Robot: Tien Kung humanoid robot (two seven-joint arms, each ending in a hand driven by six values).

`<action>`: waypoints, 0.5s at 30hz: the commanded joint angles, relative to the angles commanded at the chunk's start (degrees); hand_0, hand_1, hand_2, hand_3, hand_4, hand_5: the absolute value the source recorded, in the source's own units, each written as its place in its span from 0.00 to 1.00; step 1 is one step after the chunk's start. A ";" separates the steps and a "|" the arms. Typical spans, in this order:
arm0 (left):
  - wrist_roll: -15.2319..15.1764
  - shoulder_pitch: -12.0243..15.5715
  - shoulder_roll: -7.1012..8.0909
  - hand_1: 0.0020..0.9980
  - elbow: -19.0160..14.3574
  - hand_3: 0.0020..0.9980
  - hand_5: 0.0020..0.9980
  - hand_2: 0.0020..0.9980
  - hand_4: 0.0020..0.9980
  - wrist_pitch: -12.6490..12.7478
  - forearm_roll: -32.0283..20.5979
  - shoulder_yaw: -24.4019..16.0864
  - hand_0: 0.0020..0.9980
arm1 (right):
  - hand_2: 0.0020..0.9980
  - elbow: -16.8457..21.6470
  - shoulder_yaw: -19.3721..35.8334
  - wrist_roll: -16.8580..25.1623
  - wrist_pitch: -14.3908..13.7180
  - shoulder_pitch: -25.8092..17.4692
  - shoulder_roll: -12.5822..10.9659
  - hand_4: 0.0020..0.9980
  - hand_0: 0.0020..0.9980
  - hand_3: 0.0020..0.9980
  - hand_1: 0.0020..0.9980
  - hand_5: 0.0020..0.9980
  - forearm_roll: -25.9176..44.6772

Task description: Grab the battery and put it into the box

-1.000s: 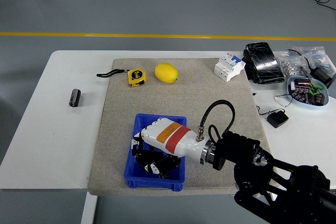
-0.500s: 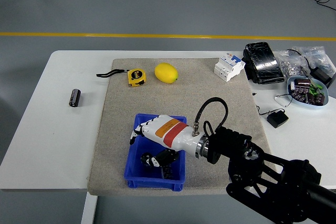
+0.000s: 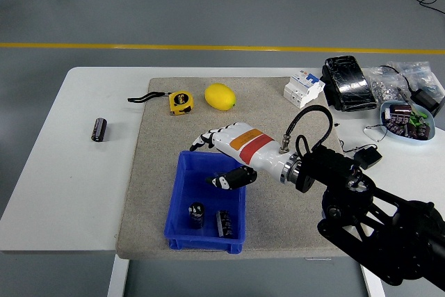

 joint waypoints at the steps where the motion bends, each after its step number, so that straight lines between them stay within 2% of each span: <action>1: 0.05 -0.02 -0.02 0.64 0.01 0.67 0.69 0.68 0.69 -0.03 0.17 -0.10 0.70 | 0.75 0.13 1.02 0.01 -0.05 -0.12 -0.26 0.83 0.57 0.76 0.65 0.21 -0.06; 4: 0.19 -0.15 -0.08 0.64 0.04 0.67 0.69 0.68 0.69 -0.13 0.74 -0.45 0.70 | 0.75 0.46 3.76 0.11 -0.23 -0.54 -1.30 0.83 0.57 0.76 0.65 0.21 0.06; 8: 0.11 -0.73 -0.18 0.64 0.10 0.67 0.68 0.68 0.69 -0.17 0.95 -0.42 0.70 | 0.75 0.89 7.68 0.12 -0.29 -1.67 -3.86 0.83 0.57 0.76 0.65 0.22 -0.23; 15: -0.40 -1.45 -0.42 0.64 0.26 0.66 0.68 0.69 0.69 0.31 -0.07 0.15 0.70 | 0.75 -1.44 14.42 -0.09 -0.40 -3.57 -6.71 0.84 0.57 0.77 0.65 0.22 -0.37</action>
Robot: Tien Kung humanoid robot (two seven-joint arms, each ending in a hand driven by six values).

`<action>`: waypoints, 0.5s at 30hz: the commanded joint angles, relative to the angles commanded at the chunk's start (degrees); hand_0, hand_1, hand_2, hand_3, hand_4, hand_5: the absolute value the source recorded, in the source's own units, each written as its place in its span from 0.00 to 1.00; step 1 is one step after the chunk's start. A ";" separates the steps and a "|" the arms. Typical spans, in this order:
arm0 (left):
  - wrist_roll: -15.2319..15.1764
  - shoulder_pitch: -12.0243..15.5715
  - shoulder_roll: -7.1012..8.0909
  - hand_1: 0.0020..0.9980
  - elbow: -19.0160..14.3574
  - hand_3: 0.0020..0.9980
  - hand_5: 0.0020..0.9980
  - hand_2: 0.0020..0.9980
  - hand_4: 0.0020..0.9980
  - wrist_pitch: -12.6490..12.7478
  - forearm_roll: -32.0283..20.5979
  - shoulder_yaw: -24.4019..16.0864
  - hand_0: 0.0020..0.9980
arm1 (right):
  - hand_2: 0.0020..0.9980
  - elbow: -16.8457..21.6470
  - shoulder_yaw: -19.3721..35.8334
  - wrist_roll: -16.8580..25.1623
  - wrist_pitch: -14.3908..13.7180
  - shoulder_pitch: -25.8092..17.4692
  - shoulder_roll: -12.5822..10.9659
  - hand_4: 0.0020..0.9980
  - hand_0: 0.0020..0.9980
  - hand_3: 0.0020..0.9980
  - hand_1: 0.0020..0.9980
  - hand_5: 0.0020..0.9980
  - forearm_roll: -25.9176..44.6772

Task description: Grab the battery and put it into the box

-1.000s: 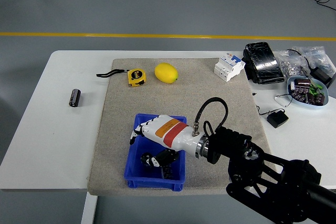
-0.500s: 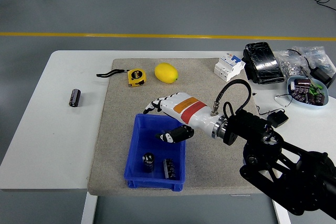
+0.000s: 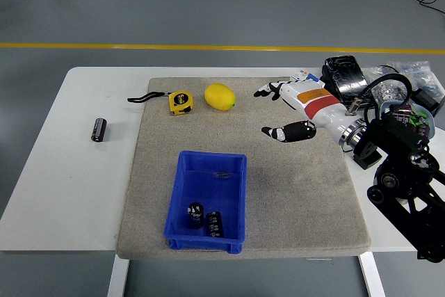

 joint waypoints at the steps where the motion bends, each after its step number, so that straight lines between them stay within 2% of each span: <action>1: 0.03 -0.07 -0.03 0.64 0.02 0.66 0.68 0.69 0.69 0.00 0.13 -0.06 0.70 | 0.75 -0.21 0.94 0.07 -0.20 -0.53 -0.20 0.84 0.57 0.77 0.65 0.22 0.19; 8: 0.32 -0.19 -0.17 0.65 0.06 0.66 0.69 0.69 0.69 -0.05 0.77 -0.42 0.70 | 0.75 -2.08 6.19 0.89 -2.70 -5.82 -1.56 0.85 0.55 0.77 0.64 0.24 3.08; 9: 0.33 -0.14 -0.17 0.65 0.06 0.66 0.69 0.69 0.69 -0.03 0.73 -0.40 0.70 | 0.75 -2.63 6.60 1.14 -3.56 -6.69 -1.76 0.85 0.55 0.77 0.64 0.24 4.11; 10: 0.35 -0.11 -0.18 0.65 0.06 0.67 0.68 0.69 0.69 -0.02 0.71 -0.40 0.70 | 0.77 -3.14 6.78 1.39 -4.31 -7.28 -1.90 0.86 0.58 0.82 0.66 0.24 5.48; 15: 0.60 0.17 -0.28 0.65 0.02 0.67 0.68 0.69 0.69 -0.11 1.17 -0.62 0.70 | 0.77 -5.60 7.26 4.83 -10.38 -11.93 -2.04 0.86 0.58 0.82 0.66 0.24 16.71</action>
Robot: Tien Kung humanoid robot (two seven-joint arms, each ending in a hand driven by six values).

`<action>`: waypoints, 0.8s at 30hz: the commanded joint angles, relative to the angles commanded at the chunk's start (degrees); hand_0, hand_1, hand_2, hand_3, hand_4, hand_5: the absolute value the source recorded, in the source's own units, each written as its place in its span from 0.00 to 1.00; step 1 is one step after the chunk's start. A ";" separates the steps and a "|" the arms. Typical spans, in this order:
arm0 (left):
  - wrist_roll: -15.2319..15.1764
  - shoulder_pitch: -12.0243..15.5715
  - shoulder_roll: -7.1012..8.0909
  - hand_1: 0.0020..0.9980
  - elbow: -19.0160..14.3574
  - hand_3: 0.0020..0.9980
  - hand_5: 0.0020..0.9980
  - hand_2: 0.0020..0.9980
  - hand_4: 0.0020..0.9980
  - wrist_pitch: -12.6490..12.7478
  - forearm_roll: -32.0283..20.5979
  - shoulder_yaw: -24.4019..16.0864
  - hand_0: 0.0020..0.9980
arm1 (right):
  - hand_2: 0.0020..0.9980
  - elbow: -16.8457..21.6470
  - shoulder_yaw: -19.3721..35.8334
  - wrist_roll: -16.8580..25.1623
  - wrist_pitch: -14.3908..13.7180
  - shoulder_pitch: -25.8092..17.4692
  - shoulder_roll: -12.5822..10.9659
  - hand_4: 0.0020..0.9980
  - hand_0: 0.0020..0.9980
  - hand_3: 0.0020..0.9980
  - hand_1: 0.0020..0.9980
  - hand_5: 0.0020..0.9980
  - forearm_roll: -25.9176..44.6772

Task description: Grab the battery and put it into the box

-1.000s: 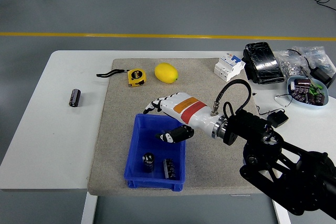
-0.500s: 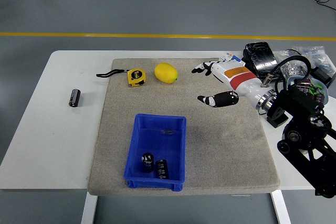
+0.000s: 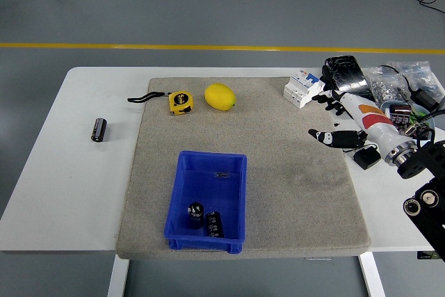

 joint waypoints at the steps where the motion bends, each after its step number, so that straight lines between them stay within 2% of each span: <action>1: 0.04 0.08 -0.03 0.65 -0.01 0.66 0.69 0.69 0.69 -0.03 0.04 0.00 0.69 | 0.84 -0.16 0.30 1.21 -1.12 -1.22 0.32 0.99 0.69 0.86 0.73 0.42 2.61; 4: 0.08 0.25 -0.12 0.65 -0.01 0.66 0.69 0.69 0.69 -0.03 0.07 -0.06 0.69 | 0.84 -0.33 1.07 3.78 -2.61 -3.86 1.11 0.99 0.69 0.86 0.73 0.42 9.30; 6: 0.10 0.35 -0.18 0.65 -0.04 0.66 0.69 0.69 0.69 -0.05 0.18 -0.08 0.69 | 0.84 -0.55 1.83 4.34 -2.23 -5.19 1.52 0.99 0.69 0.86 0.73 0.42 14.02; 7: 0.09 0.39 -0.19 0.65 -0.06 0.66 0.69 0.69 0.69 -0.08 0.22 -0.05 0.69 | 0.84 -0.72 2.21 4.28 -1.88 -5.66 1.65 1.00 0.71 0.86 0.74 0.52 15.92; 12: 0.10 0.49 -0.22 0.65 -0.09 0.66 0.69 0.69 0.69 -0.12 0.49 -0.13 0.69 | 0.84 -1.58 4.54 4.46 -0.95 -7.99 3.10 1.00 0.71 0.86 0.74 0.52 17.58; 13: 0.07 0.53 -0.24 0.65 -0.08 0.66 0.69 0.69 0.68 -0.07 0.38 -0.11 0.69 | 0.84 -1.72 5.04 4.58 -0.97 -8.33 3.56 1.00 0.72 0.86 0.75 0.58 17.75; 16: 0.03 0.56 -0.27 0.65 -0.08 0.66 0.69 0.69 0.68 -0.03 0.27 -0.06 0.69 | 0.84 -2.11 6.12 4.89 -0.94 -8.97 4.75 1.00 0.72 0.86 0.75 0.58 18.40; 18: 0.04 0.54 -0.26 0.65 -0.08 0.66 0.69 0.69 0.68 -0.05 0.35 -0.08 0.69 | 0.84 -2.19 6.29 4.98 -0.92 -9.03 5.02 1.00 0.72 0.86 0.75 0.58 18.62; 19: 0.03 0.54 -0.27 0.65 -0.07 0.66 0.69 0.69 0.68 -0.02 0.32 -0.06 0.69 | 0.84 -2.21 6.32 4.98 -0.92 -9.01 5.10 1.00 0.72 0.86 0.75 0.61 18.64; 24: -0.07 0.48 -0.30 0.65 -0.04 0.66 0.69 0.69 0.68 0.09 0.11 0.00 0.69 | 0.84 -2.31 6.73 4.79 -0.85 -8.87 5.19 1.00 0.72 0.86 0.75 0.61 18.42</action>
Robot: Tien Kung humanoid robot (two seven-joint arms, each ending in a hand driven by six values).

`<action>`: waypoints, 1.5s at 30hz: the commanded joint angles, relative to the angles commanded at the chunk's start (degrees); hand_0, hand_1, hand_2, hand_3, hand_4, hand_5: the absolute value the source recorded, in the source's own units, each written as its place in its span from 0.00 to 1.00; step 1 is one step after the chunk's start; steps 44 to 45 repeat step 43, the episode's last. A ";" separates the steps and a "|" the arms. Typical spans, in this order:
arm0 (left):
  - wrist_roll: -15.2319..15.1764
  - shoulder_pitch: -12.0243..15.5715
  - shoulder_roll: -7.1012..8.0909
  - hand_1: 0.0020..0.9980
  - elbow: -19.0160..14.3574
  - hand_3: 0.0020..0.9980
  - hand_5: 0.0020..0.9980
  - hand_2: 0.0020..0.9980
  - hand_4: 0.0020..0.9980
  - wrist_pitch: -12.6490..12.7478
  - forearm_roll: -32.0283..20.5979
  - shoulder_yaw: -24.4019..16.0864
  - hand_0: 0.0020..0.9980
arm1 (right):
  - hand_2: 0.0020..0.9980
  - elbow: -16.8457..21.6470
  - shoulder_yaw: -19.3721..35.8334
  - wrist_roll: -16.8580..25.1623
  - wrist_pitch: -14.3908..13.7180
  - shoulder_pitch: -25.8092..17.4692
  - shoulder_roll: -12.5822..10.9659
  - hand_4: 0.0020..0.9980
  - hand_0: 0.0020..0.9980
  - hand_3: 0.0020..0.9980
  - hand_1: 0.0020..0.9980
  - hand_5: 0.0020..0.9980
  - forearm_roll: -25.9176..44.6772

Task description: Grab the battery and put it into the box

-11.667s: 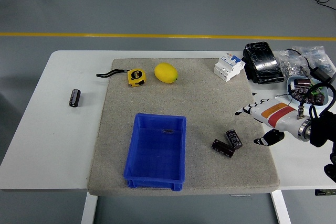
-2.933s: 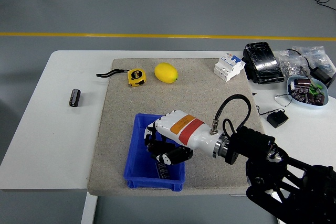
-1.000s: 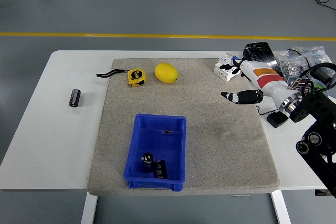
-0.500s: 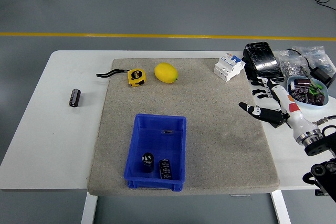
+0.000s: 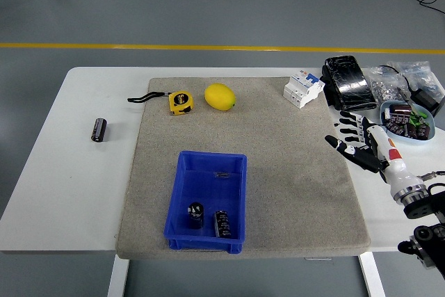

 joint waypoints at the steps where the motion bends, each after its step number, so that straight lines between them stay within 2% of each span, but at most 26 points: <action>1: -0.10 -0.08 -0.02 0.65 0.00 0.66 0.69 0.70 0.68 0.02 -0.19 0.18 0.69 | 0.84 0.00 0.04 -0.09 0.02 0.05 -0.05 1.00 0.72 0.86 0.75 0.63 -0.11; 10: 0.29 0.26 0.01 0.65 -0.06 0.66 0.69 0.70 0.68 -0.24 0.69 -0.30 0.69 | 0.84 -0.47 -0.66 -2.26 1.79 -0.30 0.34 1.00 0.72 0.86 0.75 0.65 -1.07; 23: 0.60 0.76 0.11 0.65 -0.17 0.66 0.69 0.70 0.68 -0.28 0.50 -0.07 0.69 | 0.84 -0.32 -0.75 -2.88 2.39 -0.52 0.33 1.00 0.72 0.84 0.74 0.64 -1.41; 45: 0.35 0.55 0.07 0.65 -0.12 0.66 0.69 0.70 0.68 -0.15 0.23 0.13 0.69 | 0.83 -0.87 0.07 -1.83 0.45 -0.49 0.21 1.00 0.69 0.82 0.72 0.63 -0.09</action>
